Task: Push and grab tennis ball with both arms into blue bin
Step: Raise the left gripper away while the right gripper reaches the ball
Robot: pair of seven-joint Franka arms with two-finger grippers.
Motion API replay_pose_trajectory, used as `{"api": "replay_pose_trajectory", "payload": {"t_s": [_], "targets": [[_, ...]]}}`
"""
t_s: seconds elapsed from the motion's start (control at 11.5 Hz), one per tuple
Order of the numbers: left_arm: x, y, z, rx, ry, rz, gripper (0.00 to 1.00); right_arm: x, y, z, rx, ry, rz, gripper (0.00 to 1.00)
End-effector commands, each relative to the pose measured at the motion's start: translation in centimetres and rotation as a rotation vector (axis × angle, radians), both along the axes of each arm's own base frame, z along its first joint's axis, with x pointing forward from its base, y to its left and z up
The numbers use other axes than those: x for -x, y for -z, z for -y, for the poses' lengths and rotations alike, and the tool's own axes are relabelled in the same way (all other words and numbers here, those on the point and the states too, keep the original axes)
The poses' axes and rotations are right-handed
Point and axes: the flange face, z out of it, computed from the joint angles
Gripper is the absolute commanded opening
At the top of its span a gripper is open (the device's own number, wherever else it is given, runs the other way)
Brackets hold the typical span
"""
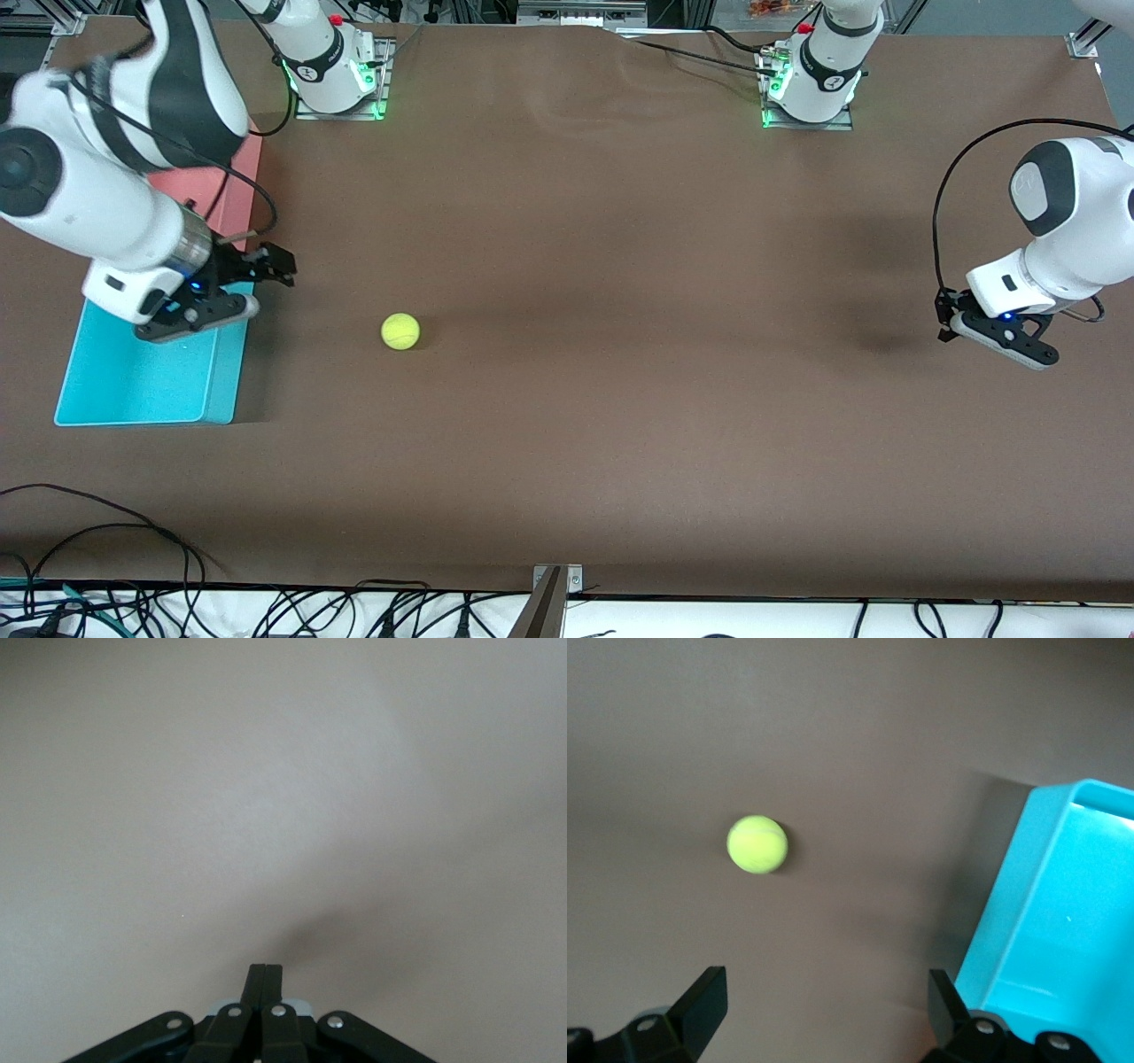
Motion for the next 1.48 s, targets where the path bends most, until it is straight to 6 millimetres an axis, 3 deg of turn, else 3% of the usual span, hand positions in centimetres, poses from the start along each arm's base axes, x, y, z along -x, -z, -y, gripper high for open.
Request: {"api": "replay_pose_trajectory", "payload": {"t_s": [0.0,0.17,0.35,0.52,0.61,0.7,0.78,0.96,1.22,1.39], "targets": [[-2.0,-2.1,3.2,0.041,-0.235,-0.019,0.00,-2.8,5.1,-2.1,-0.003,-0.021,0.007,1.00],[-2.1,-3.2,5.4,0.040,-0.284,-0.028,0.00,-2.9,6.4,-3.0,0.002,-0.037,0.001,1.00],[-2.0,-5.6,6.3,0.039,-0.342,-0.029,0.07,-2.9,6.8,-3.5,0.008,-0.048,-0.004,1.00],[-1.3,-8.3,11.0,0.078,-0.448,-0.050,0.12,-2.9,6.9,-3.6,0.008,-0.049,-0.005,1.00],[-1.1,-9.6,13.6,0.070,-0.464,-0.066,0.42,-2.9,7.0,-3.5,0.008,-0.049,-0.007,1.00],[-1.2,-11.6,14.7,0.062,-0.488,-0.088,0.65,-3.0,7.3,-3.3,0.011,-0.047,-0.011,1.00],[-1.1,-13.0,15.5,0.055,-0.485,-0.099,1.00,-3.1,7.7,-3.2,0.011,-0.053,-0.013,1.00],[-0.6,-15.2,15.5,0.023,-0.487,-0.116,1.00,-3.4,8.7,-3.0,0.020,-0.051,-0.014,1.00],[-0.3,-19.7,14.6,-0.005,-0.514,-0.101,1.00,-4.1,11.7,-1.0,0.149,-0.110,-0.017,1.00],[-0.5,-20.5,12.6,0.072,-0.559,-0.113,1.00,-4.7,13.3,-0.1,0.202,-0.136,-0.011,1.00]]}}
